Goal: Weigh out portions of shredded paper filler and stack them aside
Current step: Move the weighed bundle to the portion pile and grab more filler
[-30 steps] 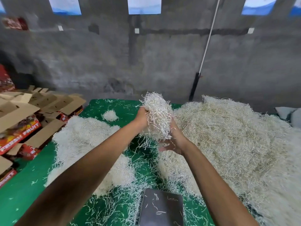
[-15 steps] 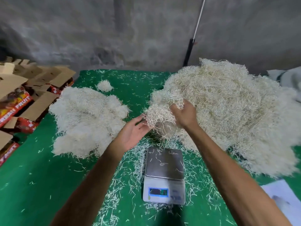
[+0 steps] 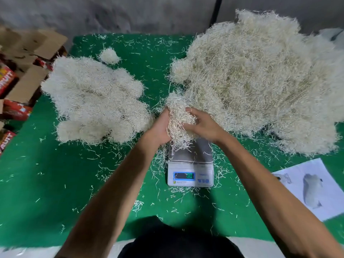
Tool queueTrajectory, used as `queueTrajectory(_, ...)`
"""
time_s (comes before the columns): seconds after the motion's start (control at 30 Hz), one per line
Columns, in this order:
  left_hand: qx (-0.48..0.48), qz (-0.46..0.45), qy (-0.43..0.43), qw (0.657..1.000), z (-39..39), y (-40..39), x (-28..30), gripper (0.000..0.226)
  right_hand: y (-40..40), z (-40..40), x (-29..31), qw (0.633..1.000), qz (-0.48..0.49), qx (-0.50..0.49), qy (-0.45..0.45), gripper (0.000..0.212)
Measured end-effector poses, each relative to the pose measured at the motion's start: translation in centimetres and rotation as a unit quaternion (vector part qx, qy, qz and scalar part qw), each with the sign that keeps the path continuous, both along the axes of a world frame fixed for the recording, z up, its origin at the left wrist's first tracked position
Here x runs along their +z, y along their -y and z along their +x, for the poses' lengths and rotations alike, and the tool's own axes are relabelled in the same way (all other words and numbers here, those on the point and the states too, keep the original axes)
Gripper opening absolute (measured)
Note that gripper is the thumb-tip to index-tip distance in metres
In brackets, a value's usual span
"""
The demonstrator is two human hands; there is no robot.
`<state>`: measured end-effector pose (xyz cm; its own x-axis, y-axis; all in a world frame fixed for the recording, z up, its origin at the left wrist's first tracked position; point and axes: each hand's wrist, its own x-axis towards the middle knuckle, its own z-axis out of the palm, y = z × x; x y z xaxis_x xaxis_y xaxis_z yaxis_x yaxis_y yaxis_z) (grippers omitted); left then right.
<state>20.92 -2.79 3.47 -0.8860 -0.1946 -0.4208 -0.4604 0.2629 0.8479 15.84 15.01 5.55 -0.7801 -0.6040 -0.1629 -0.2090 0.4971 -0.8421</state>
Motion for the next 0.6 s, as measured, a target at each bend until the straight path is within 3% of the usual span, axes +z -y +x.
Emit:
queueTrajectory(0.07,-0.031,0.015,0.020,0.999,0.3,-0.1,-0.3,0.086,-0.5,0.2,-1.5,0.998,-0.035,-0.056,0.013,0.069)
queueTrajectory(0.17,-0.006,0.019,0.035,0.999,0.8,0.6,-2.5,0.057,-2.2,0.7,-2.7,0.992,-0.052,-0.114,0.029,0.068)
queueTrajectory(0.3,0.119,0.053,0.037,0.991,2.4,1.6,-6.8,0.046,-5.1,1.8,-5.4,0.984,0.176,-0.004,-0.009,0.078)
queueTrajectory(0.47,0.176,0.067,0.012,0.982,4.6,2.3,-9.8,0.031,-8.1,2.3,-6.5,0.969,0.066,-0.233,-0.038,0.080)
queueTrajectory(0.6,0.166,0.112,-0.029,0.979,5.5,1.9,-9.8,0.031,-9.4,2.3,-7.2,0.968,0.011,-0.251,-0.024,0.068)
